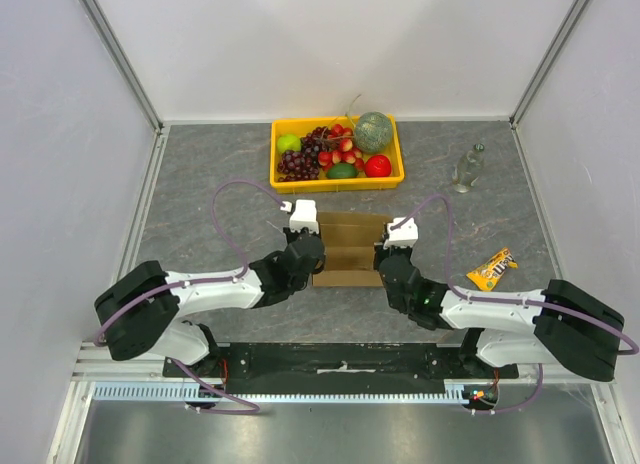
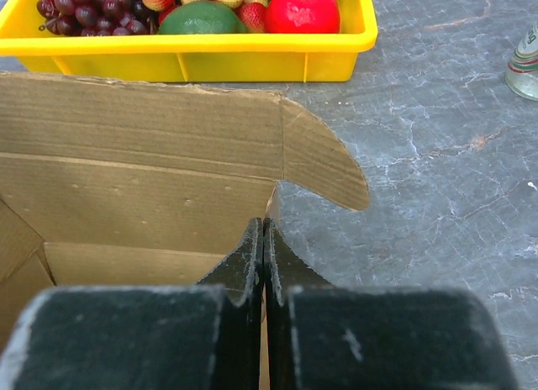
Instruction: Fold the paper box
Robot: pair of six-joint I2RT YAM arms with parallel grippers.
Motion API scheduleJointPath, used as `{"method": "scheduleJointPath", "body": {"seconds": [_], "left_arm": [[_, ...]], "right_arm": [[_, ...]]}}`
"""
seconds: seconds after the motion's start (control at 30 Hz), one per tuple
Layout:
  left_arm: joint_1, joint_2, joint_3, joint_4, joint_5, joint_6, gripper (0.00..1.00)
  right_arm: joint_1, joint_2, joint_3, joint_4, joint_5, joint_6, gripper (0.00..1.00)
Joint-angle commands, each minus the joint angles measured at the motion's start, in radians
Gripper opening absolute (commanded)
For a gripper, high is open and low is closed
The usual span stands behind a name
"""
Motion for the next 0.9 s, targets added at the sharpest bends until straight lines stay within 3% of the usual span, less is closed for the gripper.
{"method": "scheduleJointPath", "body": {"seconds": [0.0, 0.37, 0.63, 0.87], "left_arm": [[-0.046, 0.018, -0.006, 0.093, 0.021, -0.088, 0.02], [-0.063, 0.03, -0.018, 0.078, 0.007, -0.098, 0.02], [-0.084, 0.026, -0.041, 0.075, -0.022, -0.104, 0.02], [-0.125, 0.012, -0.077, 0.099, -0.1, -0.102, 0.02]], "right_arm": [[0.04, -0.021, -0.015, 0.082, -0.055, 0.035, 0.0], [0.067, -0.041, -0.035, 0.036, -0.038, 0.064, 0.04], [0.077, -0.125, -0.058, -0.028, -0.024, 0.07, 0.25], [0.077, -0.196, -0.077, -0.074, -0.047, 0.061, 0.35]]}}
